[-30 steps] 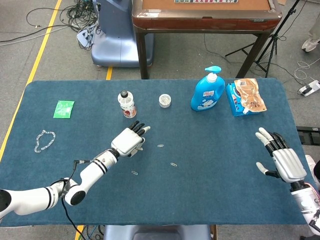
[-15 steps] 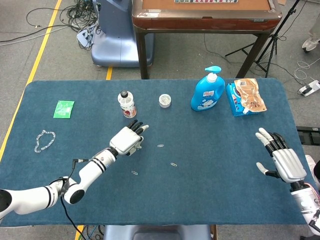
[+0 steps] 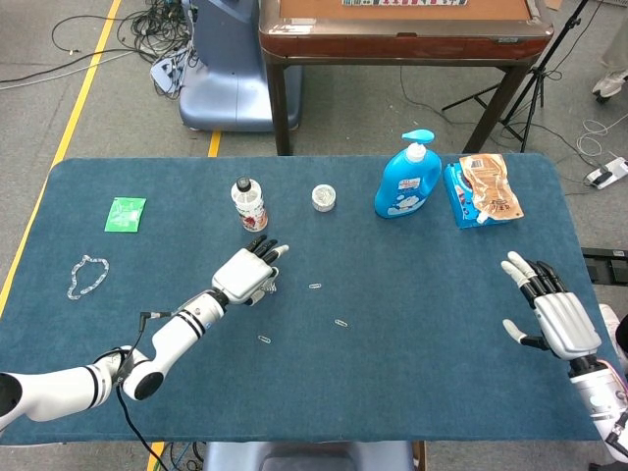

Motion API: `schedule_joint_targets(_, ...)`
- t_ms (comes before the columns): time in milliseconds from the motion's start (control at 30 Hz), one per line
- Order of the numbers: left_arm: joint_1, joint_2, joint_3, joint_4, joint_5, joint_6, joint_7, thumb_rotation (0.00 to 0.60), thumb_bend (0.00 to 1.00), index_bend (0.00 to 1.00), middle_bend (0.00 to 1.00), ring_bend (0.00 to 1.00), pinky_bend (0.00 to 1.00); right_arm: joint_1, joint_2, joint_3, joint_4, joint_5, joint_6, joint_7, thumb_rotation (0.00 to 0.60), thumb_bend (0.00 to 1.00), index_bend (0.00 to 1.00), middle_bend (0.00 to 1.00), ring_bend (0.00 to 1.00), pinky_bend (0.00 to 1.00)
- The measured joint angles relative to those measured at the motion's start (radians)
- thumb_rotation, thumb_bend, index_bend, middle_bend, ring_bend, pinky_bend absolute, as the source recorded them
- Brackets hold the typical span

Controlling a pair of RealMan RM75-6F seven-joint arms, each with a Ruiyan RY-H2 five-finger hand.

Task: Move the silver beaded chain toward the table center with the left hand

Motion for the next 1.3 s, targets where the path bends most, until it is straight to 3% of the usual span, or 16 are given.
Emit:
schedule_joint_targets(367,0.006,0.005,0.001,0.003,0.010,0.006,-0.016,0.600,0.36,0.71,0.00,0.00,0.00,0.000,-0.004,0.000,0.002,0.003,-0.005,-0.006,0.600,0.30,0.00,0.00,0.00,0.00)
schedule_joint_targets(800,0.017,0.077,-0.015,-0.104,-0.017,0.055,0.071,0.600,0.36,0.71,0.00,0.00,0.00,0.002,-0.007,-0.004,0.005,0.000,-0.010,-0.008,0.600,0.31,0.00,0.00,0.00,0.00)
schedule_joint_targets(867,0.020,0.088,-0.016,-0.119,-0.023,0.063,0.082,0.600,0.36,0.66,0.00,0.00,0.00,0.002,-0.009,-0.004,0.005,-0.001,-0.011,-0.010,0.600,0.30,0.00,0.00,0.00,0.00)
schedule_joint_targets(967,0.026,0.105,-0.019,-0.144,-0.036,0.072,0.092,0.600,0.36,0.51,0.00,0.00,0.00,0.003,-0.011,-0.005,0.005,-0.002,-0.012,-0.014,0.600,0.30,0.00,0.00,0.00,0.00)
schedule_joint_targets(1300,0.033,0.135,-0.022,-0.190,-0.102,0.080,0.138,0.600,0.36,0.25,0.00,0.00,0.00,0.002,-0.012,-0.002,0.008,0.002,-0.010,-0.015,0.600,0.30,0.00,0.00,0.00,0.00)
